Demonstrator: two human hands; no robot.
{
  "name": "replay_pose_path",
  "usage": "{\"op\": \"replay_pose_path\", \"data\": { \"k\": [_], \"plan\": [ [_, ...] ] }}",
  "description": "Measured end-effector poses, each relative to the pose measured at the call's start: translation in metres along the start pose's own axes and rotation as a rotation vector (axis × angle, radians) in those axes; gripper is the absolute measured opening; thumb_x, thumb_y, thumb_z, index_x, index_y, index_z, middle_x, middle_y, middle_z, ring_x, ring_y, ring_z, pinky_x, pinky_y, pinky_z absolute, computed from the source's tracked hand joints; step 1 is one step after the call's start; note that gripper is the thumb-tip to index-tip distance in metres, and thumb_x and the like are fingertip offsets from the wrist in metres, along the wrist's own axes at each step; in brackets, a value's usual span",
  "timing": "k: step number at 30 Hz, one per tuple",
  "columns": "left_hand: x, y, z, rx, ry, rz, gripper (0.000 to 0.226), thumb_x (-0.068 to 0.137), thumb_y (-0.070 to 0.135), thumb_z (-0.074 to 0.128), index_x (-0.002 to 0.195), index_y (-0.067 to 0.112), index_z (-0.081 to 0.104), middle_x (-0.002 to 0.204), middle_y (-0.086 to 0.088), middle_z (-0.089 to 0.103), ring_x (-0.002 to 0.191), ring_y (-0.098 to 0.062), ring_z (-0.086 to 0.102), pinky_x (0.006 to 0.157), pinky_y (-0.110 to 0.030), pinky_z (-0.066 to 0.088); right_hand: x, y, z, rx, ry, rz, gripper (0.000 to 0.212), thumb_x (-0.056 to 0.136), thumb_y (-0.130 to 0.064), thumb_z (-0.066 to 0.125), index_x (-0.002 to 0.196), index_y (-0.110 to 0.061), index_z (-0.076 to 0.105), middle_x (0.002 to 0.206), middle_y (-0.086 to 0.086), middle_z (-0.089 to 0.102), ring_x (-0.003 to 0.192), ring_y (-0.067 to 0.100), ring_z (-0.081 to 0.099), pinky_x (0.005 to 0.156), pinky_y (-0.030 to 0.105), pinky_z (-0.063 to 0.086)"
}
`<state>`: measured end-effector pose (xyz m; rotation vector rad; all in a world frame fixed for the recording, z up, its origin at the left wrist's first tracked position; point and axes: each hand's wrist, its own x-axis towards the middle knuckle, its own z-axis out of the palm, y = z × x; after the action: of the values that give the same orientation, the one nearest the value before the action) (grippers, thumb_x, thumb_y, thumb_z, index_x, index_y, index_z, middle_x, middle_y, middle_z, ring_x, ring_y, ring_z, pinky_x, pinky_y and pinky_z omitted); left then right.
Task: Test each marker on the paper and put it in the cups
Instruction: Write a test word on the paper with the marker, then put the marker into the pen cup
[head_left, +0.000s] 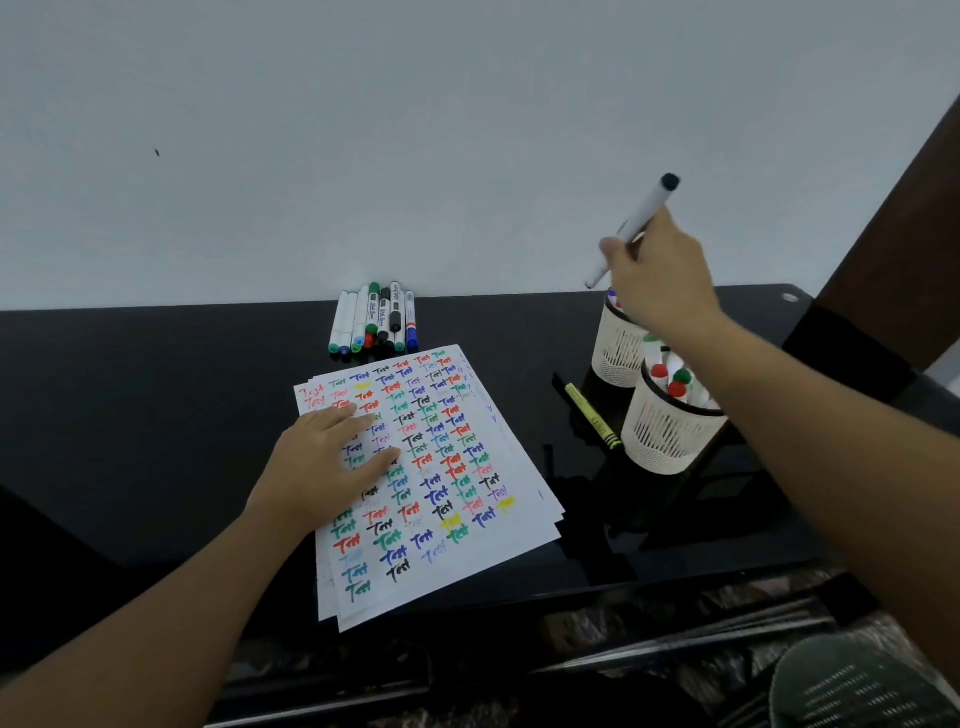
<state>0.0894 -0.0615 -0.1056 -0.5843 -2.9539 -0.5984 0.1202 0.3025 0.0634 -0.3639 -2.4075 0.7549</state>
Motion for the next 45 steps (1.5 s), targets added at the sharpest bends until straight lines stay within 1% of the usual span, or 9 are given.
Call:
{"op": "replay_pose_path", "data": {
  "k": [8,11,14,17,20,28,34,40,45],
  "plan": [
    [0.001,0.0,0.0,-0.007,-0.011,-0.002,0.084,0.081,0.082,0.047,0.147,0.031,0.052,0.157,0.006,0.044,0.146,-0.016,0.033,0.12,-0.044,0.029,0.008,0.047,-0.024,-0.063,-0.003,0.171,0.031,0.107,-0.032,0.055,0.119,-0.005,0.05,0.09,0.007,0.06,0.071,0.02,0.058,0.059,0.034,0.044],
    [0.001,0.0,0.0,-0.003,-0.011,-0.006,0.085,0.081,0.082,0.046,0.147,0.03,0.052,0.157,0.005,0.043,0.146,-0.016,0.033,0.121,-0.044,0.028,0.006,0.051,-0.022,-0.098,-0.031,0.177,0.029,0.106,-0.032,0.056,0.118,-0.006,0.05,0.098,0.013,0.064,0.078,0.027,0.062,0.064,0.037,0.048],
    [0.001,0.001,0.0,0.007,-0.014,-0.009,0.086,0.08,0.083,0.044,0.148,0.03,0.052,0.157,0.006,0.043,0.146,-0.016,0.033,0.121,-0.044,0.028,0.003,0.053,-0.021,-0.139,-0.066,0.184,0.032,0.103,-0.037,0.062,0.117,-0.01,0.052,0.099,0.008,0.065,0.082,0.026,0.064,0.058,0.032,0.044],
    [0.0,0.001,0.0,0.005,-0.008,-0.005,0.086,0.08,0.083,0.044,0.147,0.03,0.053,0.156,0.005,0.044,0.145,-0.016,0.034,0.12,-0.044,0.029,-0.001,0.052,-0.021,-0.1,-0.093,0.211,0.047,0.094,-0.048,0.073,0.122,-0.018,0.05,0.1,0.006,0.066,0.079,0.023,0.068,0.067,0.041,0.058],
    [0.0,0.0,0.0,0.005,-0.006,-0.002,0.085,0.08,0.083,0.046,0.146,0.03,0.054,0.155,0.005,0.045,0.145,-0.016,0.035,0.119,-0.044,0.03,-0.003,0.049,-0.021,-0.083,-0.072,0.195,0.054,0.091,-0.05,0.076,0.126,-0.02,0.048,0.1,0.005,0.064,0.08,0.024,0.068,0.072,0.042,0.059],
    [0.0,0.0,0.0,-0.009,-0.011,-0.005,0.085,0.08,0.083,0.046,0.147,0.03,0.053,0.156,0.006,0.044,0.146,-0.015,0.033,0.12,-0.044,0.028,-0.007,0.018,-0.005,-0.081,-0.061,-0.002,0.024,0.1,-0.038,0.067,0.111,-0.019,0.057,0.076,-0.005,0.065,0.077,0.015,0.064,0.077,0.04,0.056],
    [0.001,-0.001,0.0,-0.017,-0.015,-0.013,0.089,0.079,0.086,0.045,0.147,0.031,0.052,0.157,0.005,0.043,0.146,-0.016,0.033,0.121,-0.045,0.028,-0.017,-0.024,0.024,-0.086,-0.312,-0.181,0.013,0.101,-0.038,0.062,0.099,-0.026,0.066,0.081,-0.011,0.066,0.078,0.009,0.062,0.075,0.033,0.052],
    [0.001,-0.001,-0.001,-0.012,-0.042,-0.028,0.091,0.078,0.091,0.041,0.149,0.034,0.049,0.159,0.005,0.039,0.148,-0.017,0.03,0.122,-0.047,0.025,-0.032,-0.044,0.091,-0.203,-0.655,-0.293,0.026,0.106,-0.037,0.055,0.131,-0.031,0.063,0.115,-0.01,0.063,0.104,0.011,0.059,0.088,0.029,0.046],
    [0.002,-0.002,-0.001,-0.012,-0.04,-0.037,0.085,0.08,0.088,0.044,0.148,0.036,0.049,0.159,0.007,0.039,0.148,-0.015,0.029,0.123,-0.045,0.023,-0.029,-0.04,0.153,-0.238,-0.733,-0.284,0.031,0.109,-0.027,0.05,0.138,-0.034,0.059,0.131,0.001,0.063,0.109,0.017,0.059,0.09,0.032,0.048]
  ]
}}
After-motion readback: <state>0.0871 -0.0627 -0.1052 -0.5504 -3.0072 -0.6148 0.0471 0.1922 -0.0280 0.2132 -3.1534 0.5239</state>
